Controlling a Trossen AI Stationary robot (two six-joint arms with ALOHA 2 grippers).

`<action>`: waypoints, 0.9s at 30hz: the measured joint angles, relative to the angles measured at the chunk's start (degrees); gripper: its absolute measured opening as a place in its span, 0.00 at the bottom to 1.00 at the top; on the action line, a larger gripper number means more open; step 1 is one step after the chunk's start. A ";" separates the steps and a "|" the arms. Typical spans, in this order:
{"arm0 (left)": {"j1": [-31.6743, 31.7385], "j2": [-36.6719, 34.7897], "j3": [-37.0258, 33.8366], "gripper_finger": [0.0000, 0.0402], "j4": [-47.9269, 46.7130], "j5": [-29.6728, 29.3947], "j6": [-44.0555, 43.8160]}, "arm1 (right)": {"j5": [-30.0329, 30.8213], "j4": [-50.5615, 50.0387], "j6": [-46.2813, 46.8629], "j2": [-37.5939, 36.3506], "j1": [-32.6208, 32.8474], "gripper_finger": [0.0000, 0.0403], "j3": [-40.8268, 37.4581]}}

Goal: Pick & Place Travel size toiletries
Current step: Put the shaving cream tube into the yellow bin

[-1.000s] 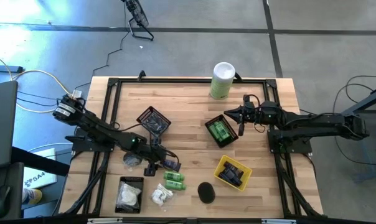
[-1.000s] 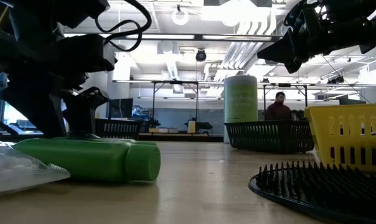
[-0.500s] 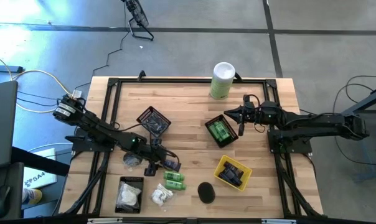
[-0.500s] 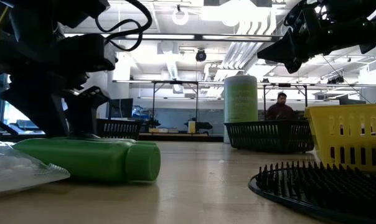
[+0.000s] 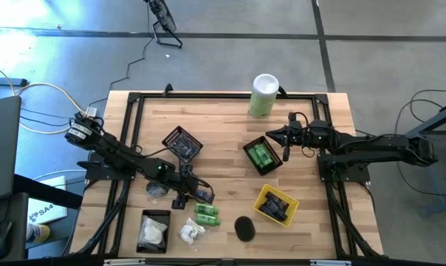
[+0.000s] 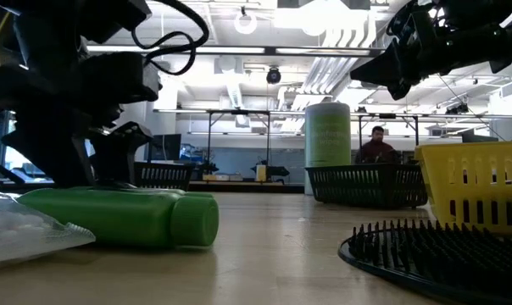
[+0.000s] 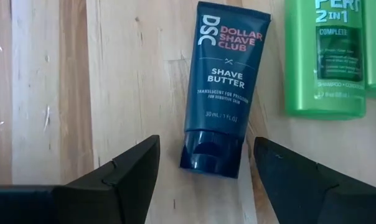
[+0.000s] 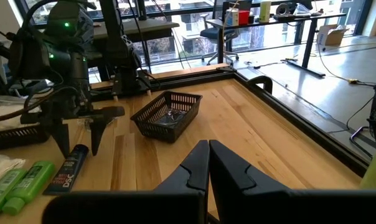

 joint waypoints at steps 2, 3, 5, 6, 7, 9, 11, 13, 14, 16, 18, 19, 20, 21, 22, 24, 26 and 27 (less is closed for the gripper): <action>0.00 1.05 0.04 0.64 2.47 0.37 0.01 | 0.02 0.00 0.00 0.01 -0.02 0.01 0.00; 0.00 1.61 0.12 0.64 2.90 0.51 0.04 | 0.00 0.00 0.00 0.01 0.00 0.01 0.00; 0.00 2.00 0.00 0.64 3.02 0.71 0.24 | 0.01 0.04 0.00 0.01 -0.01 0.01 0.00; 0.00 1.99 0.03 0.64 3.23 0.82 0.22 | 0.00 0.02 0.00 0.01 0.00 0.01 0.00; 0.00 2.00 0.05 0.64 3.20 0.83 0.22 | 0.00 0.04 0.00 0.00 0.00 0.01 0.00; 0.00 2.00 0.03 0.64 3.06 0.84 0.22 | 0.02 0.06 0.00 -0.01 -0.02 0.01 0.00; 0.00 2.00 0.03 0.64 3.00 1.06 0.22 | 0.00 0.06 0.00 -0.01 0.00 0.01 0.00; 0.00 2.00 0.03 0.64 2.98 1.48 0.22 | 0.00 0.04 0.00 0.00 -0.01 0.01 0.00; 0.00 2.00 0.03 0.64 2.96 1.49 0.22 | 0.00 0.06 0.00 0.01 -0.01 0.01 0.00; 0.00 2.00 0.03 0.62 2.91 1.53 0.22 | 0.00 0.04 0.00 0.00 -0.01 0.01 0.00; 0.00 2.00 0.03 0.60 2.87 1.51 0.22 | 0.00 0.07 0.00 -0.01 -0.02 0.01 0.00; 0.00 2.00 0.03 0.58 2.85 1.51 0.22 | 0.00 0.05 0.00 0.01 -0.01 0.01 0.00; 0.00 1.99 0.03 0.56 2.83 1.56 0.22 | 0.00 0.04 0.00 0.01 0.00 0.01 0.00; 0.00 1.99 0.03 0.54 2.82 1.80 0.22 | 0.00 0.07 0.00 -0.01 0.00 0.01 0.00; 0.00 2.00 0.03 0.52 2.83 1.94 0.20 | 0.00 0.07 0.00 0.01 0.00 0.01 0.00; 0.00 2.00 0.03 0.49 2.83 2.03 0.20 | 0.00 0.04 0.00 0.01 0.00 0.01 0.00; 0.00 2.00 0.03 0.45 2.83 2.15 0.20 | 0.00 0.07 0.00 0.01 -0.01 0.01 0.00; 0.00 2.00 0.03 0.44 2.83 2.17 0.20 | 0.00 0.04 0.00 0.01 -0.01 0.01 0.00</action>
